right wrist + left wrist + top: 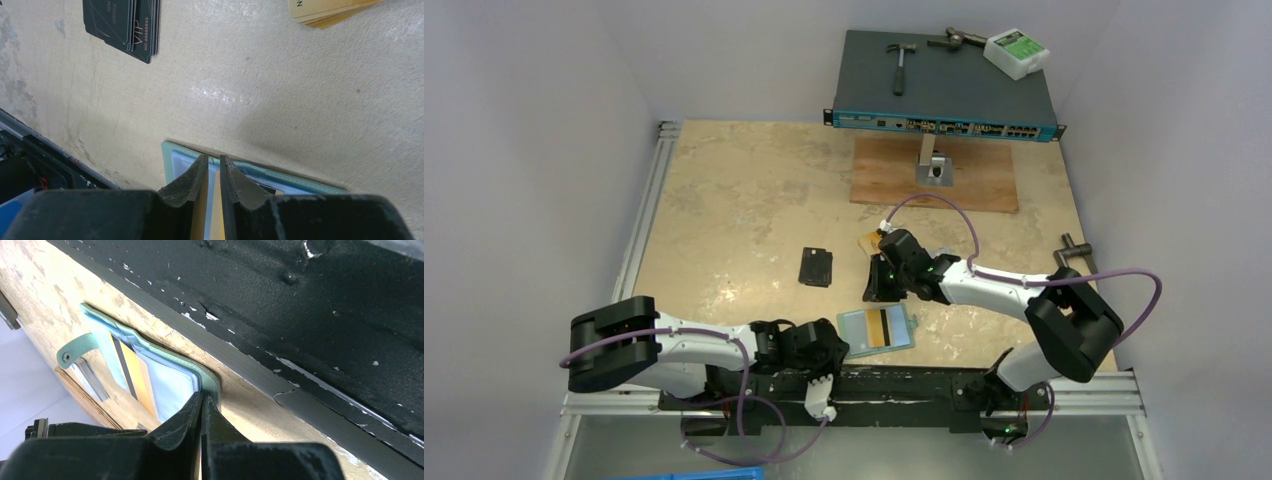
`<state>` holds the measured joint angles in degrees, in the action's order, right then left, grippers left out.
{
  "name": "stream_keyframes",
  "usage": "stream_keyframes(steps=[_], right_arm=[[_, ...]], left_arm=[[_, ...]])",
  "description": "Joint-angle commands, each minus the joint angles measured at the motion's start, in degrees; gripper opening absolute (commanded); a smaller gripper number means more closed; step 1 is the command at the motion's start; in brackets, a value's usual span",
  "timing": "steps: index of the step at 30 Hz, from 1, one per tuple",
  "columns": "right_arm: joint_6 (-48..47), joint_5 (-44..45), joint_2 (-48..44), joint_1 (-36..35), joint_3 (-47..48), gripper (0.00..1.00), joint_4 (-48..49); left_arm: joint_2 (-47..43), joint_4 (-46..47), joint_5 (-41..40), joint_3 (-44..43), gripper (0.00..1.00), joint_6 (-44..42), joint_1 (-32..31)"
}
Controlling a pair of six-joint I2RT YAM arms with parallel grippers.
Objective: Put the credit cards into the card holder
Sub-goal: Insert the credit card into the card holder.
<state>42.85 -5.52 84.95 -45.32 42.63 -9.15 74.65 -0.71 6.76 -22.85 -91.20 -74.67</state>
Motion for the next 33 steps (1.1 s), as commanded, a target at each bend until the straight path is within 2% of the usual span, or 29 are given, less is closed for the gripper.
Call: stream_keyframes(steps=[1, 13, 33], right_arm=[[-0.2, 0.2, -0.6, 0.2, -0.3, 0.14, 2.6], [0.2, -0.8, -0.2, 0.1, -2.0, 0.07, 3.8], [1.8, -2.3, 0.5, -2.1, -3.9, 0.00, 5.2]], left_arm=[[0.9, -7.1, 2.7, 2.0, 0.00, 0.0, -0.7], [1.1, -6.8, 2.8, 2.0, 0.00, -0.3, -0.7], [0.9, -6.5, 2.9, 2.3, 0.00, -0.1, -0.9]])
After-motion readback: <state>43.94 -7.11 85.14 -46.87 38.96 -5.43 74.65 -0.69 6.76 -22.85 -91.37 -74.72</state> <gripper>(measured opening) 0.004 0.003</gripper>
